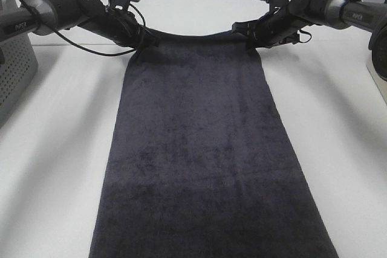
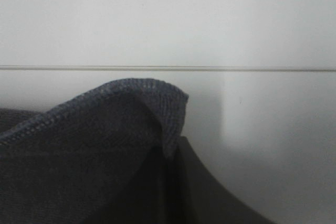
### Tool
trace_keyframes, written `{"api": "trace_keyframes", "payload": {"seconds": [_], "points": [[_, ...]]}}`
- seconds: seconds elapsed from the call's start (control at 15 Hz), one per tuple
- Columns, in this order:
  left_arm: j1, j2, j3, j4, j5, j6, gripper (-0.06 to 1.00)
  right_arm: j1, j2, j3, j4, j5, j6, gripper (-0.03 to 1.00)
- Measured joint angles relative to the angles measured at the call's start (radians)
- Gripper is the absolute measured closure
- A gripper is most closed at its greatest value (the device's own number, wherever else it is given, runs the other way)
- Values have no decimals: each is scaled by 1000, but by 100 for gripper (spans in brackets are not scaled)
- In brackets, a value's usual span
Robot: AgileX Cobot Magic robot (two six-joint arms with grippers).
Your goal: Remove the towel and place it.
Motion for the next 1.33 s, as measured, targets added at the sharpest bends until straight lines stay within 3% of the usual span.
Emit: {"api": "trace_keyframes", "payload": {"seconds": [0.2,0.4,0.47,0.53,0.6,0.67,0.73,0.87,1.13,1.33], "points": [[0,10,0,-3,-33,1,92,0,7,0,25,-20,0,92],[0,22,0,-3,-81,1,90,0,7,0,25,-25,0,71],[0,27,0,-8,-109,1,82,0,7,0,28,-26,0,58],[0,32,0,-22,-140,1,69,0,7,0,29,-26,0,44],[0,35,0,-28,-159,1,59,0,7,0,29,-24,-5,38],[0,36,0,-41,-195,1,39,0,7,0,29,-22,-12,31],[0,36,0,-44,-223,-2,26,0,7,0,29,-14,-22,27],[0,36,0,-44,-265,-35,20,0,7,0,29,-7,-44,25],[6,36,0,-44,-307,-76,20,0,7,0,42,-7,-45,25],[18,44,0,-45,-243,-131,20,0,7,0,102,5,-45,27]]}}
